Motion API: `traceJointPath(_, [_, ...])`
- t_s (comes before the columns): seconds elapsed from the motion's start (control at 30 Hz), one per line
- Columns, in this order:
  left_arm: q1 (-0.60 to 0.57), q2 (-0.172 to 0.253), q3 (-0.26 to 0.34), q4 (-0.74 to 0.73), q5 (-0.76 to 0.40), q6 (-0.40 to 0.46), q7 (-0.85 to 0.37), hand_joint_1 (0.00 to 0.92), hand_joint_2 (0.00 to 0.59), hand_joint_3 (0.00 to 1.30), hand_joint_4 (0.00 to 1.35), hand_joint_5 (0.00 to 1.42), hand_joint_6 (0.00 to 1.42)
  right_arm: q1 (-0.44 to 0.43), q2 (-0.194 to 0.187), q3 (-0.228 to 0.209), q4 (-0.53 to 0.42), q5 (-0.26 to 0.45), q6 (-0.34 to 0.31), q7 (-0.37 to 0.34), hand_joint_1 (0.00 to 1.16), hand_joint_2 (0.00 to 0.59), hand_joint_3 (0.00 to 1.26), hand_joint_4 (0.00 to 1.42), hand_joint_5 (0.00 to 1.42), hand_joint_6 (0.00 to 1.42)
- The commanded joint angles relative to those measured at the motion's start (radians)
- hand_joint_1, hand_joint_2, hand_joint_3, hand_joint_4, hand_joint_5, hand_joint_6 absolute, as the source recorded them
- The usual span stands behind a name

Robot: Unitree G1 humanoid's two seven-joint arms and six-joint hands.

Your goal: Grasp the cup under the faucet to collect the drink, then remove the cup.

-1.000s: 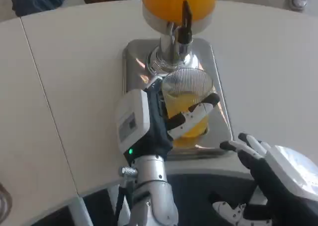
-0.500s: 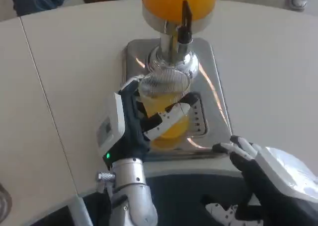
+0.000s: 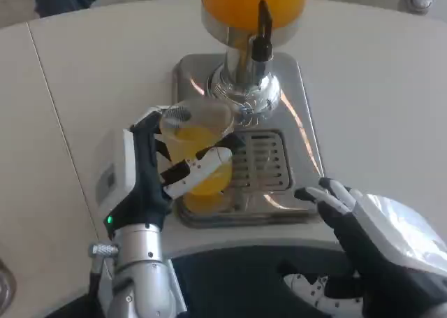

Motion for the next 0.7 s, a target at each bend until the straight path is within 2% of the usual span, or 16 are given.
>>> traceJointPath(0.03, [0.020,0.026,0.017,-0.080,-0.022,-0.064,-0.028,0.575,0.012,0.96,1.15,1.35,1.42,-0.011,0.047,0.019,0.013,-0.018,-0.002,-0.019,0.74,0.372,0.13,0.00,0.00,0.00])
traceJointPath(0.27, [0.065,0.081,0.072,-0.185,-0.057,-0.083,-0.098,0.575,0.010,0.96,1.16,1.35,1.42,-0.029,0.046,0.050,0.020,-0.041,-0.010,-0.033,0.74,0.371,0.13,0.00,0.00,0.00])
traceJointPath(0.7, [0.199,0.203,0.174,-0.337,-0.114,-0.151,-0.231,0.575,0.009,0.96,1.16,1.35,1.42,-0.071,0.028,0.048,0.025,-0.067,-0.034,-0.036,0.72,0.367,0.13,0.00,0.00,0.00])
